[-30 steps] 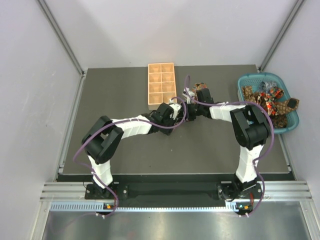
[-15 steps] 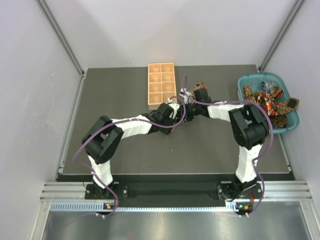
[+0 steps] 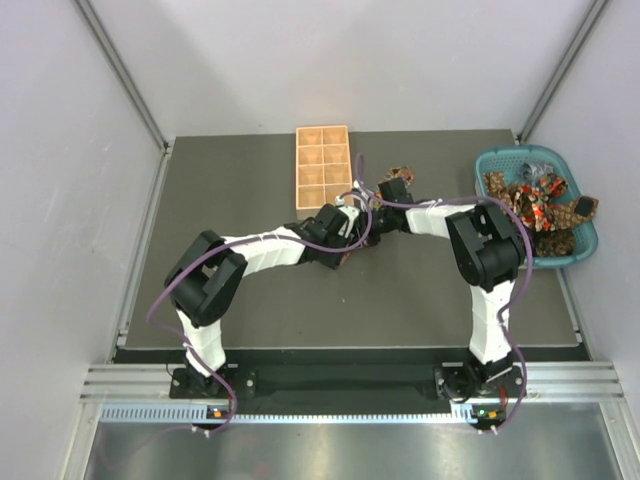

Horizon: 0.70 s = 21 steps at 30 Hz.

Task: Roll the ties
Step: Roll the tie

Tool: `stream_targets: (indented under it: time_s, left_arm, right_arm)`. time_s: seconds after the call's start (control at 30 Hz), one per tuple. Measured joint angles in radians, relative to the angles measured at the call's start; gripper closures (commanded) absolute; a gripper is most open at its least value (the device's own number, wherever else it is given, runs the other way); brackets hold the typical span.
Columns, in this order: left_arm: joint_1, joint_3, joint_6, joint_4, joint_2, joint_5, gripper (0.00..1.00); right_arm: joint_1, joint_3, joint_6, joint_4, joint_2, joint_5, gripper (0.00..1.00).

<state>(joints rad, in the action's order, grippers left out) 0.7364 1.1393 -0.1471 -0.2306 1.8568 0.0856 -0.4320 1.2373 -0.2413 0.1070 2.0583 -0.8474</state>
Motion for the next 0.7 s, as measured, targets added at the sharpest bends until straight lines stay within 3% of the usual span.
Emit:
stream_targets:
  time_s: [0.13, 0.27, 0.7]
  left_arm:
    - [-0.002, 0.008, 0.010, -0.023, 0.001, -0.002, 0.39]
    - [-0.004, 0.019, 0.016, -0.070, 0.000, -0.002, 0.28]
    - [-0.016, 0.137, 0.030, -0.173, 0.014, -0.053, 0.26]
  right_arm:
    - [-0.002, 0.008, 0.006, 0.015, 0.004, -0.002, 0.79]
    - [-0.003, 0.008, 0.013, 0.024, 0.006, 0.002, 0.80]
    - [-0.003, 0.008, 0.021, 0.027, 0.006, 0.004, 0.81]
